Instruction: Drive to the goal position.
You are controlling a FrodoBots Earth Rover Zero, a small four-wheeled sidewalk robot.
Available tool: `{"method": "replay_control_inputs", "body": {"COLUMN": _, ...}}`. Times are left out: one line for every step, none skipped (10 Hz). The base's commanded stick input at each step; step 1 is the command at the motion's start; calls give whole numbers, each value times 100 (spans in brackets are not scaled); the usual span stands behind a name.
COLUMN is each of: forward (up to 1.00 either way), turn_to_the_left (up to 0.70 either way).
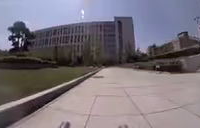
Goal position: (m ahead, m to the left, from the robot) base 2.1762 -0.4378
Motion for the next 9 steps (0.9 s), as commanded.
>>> {"method": "replay_control_inputs", "body": {"forward": 70, "turn_to_the_left": -7}}
{"method": "replay_control_inputs", "body": {"forward": 70, "turn_to_the_left": -6}}
{"method": "replay_control_inputs", "body": {"forward": 70, "turn_to_the_left": 0}}
{"method": "replay_control_inputs", "body": {"forward": 70, "turn_to_the_left": 0}}
{"method": "replay_control_inputs", "body": {"forward": 70, "turn_to_the_left": 0}}
{"method": "replay_control_inputs", "body": {"forward": 70, "turn_to_the_left": 0}}
{"method": "replay_control_inputs", "body": {"forward": 70, "turn_to_the_left": 0}}
{"method": "replay_control_inputs", "body": {"forward": 70, "turn_to_the_left": 0}}
{"method": "replay_control_inputs", "body": {"forward": 70, "turn_to_the_left": 0}}
